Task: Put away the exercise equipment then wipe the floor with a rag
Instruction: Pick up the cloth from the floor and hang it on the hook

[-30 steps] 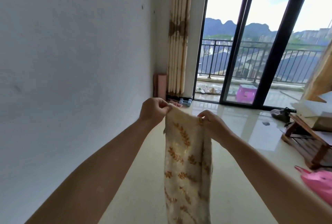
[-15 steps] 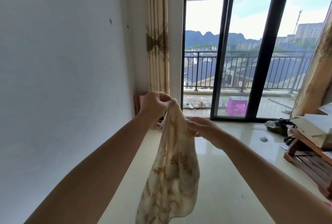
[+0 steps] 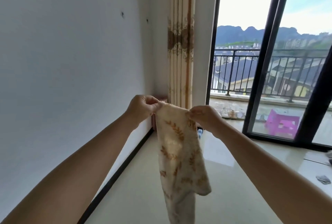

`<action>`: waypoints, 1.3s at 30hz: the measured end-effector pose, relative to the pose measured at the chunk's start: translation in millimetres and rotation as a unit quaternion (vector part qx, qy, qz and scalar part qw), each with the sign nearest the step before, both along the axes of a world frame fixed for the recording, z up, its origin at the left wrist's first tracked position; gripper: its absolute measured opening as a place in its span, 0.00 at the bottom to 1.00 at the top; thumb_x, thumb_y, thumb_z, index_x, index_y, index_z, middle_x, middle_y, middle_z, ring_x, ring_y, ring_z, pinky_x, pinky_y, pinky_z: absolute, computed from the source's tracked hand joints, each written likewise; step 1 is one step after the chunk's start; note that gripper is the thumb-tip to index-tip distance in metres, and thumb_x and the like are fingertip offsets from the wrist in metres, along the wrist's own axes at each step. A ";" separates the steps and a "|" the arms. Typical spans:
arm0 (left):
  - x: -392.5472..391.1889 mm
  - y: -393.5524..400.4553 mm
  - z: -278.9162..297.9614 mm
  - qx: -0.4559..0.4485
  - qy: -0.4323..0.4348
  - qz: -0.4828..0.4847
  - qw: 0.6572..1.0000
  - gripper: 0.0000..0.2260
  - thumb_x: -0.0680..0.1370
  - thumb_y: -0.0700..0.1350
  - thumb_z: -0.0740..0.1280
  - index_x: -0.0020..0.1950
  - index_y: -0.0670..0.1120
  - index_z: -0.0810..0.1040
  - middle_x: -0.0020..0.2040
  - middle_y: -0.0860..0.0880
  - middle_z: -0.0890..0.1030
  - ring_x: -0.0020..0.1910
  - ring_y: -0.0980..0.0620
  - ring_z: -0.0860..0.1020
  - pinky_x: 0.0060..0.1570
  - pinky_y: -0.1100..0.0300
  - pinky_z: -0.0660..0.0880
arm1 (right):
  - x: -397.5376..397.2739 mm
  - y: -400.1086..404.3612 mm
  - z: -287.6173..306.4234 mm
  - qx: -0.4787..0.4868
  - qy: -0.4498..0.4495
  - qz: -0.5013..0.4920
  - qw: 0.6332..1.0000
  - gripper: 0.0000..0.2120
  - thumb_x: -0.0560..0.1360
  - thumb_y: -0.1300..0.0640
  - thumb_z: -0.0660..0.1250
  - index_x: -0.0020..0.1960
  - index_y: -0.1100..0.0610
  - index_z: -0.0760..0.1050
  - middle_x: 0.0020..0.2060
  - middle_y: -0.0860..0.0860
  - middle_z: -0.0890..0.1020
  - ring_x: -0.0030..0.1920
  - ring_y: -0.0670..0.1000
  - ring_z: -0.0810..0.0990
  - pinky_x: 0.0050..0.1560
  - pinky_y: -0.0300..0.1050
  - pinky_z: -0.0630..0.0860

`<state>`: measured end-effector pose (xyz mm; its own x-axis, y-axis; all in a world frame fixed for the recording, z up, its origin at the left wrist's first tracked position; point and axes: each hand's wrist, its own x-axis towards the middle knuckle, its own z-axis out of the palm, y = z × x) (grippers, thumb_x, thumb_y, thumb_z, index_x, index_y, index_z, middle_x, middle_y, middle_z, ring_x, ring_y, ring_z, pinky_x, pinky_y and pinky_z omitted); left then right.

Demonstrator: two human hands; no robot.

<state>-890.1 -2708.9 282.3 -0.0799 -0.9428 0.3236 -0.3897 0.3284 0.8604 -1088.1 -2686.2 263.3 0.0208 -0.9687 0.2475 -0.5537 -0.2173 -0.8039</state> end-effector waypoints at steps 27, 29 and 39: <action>-204.2 -550.4 -157.0 0.322 0.025 -0.152 0.934 0.08 0.80 0.41 0.63 0.41 0.47 0.76 0.39 0.51 0.79 0.35 0.62 0.77 0.36 0.75 0.74 | -194.9 -579.6 6.4 -0.082 -0.001 -0.041 0.996 0.08 0.76 0.63 0.64 0.50 0.64 0.80 0.29 0.47 0.73 0.29 0.42 0.71 0.31 0.30 0.70; -217.2 -588.7 -169.7 0.331 0.000 -0.128 0.935 0.05 0.80 0.39 0.63 0.47 0.44 0.78 0.44 0.50 0.80 0.38 0.60 0.77 0.34 0.76 0.74 | -204.7 -626.3 -1.3 -0.075 -0.017 -0.025 0.997 0.07 0.77 0.62 0.63 0.49 0.60 0.80 0.29 0.47 0.72 0.28 0.40 0.71 0.32 0.33 0.71; -313.0 -780.2 -202.9 0.264 -0.075 0.101 0.956 0.14 0.78 0.42 0.63 0.62 0.39 0.77 0.56 0.43 0.82 0.54 0.47 0.79 0.55 0.57 0.75 | -239.6 -822.4 -2.5 -0.031 -0.023 0.048 0.998 0.08 0.77 0.59 0.64 0.47 0.62 0.80 0.30 0.51 0.74 0.32 0.49 0.71 0.34 0.39 0.70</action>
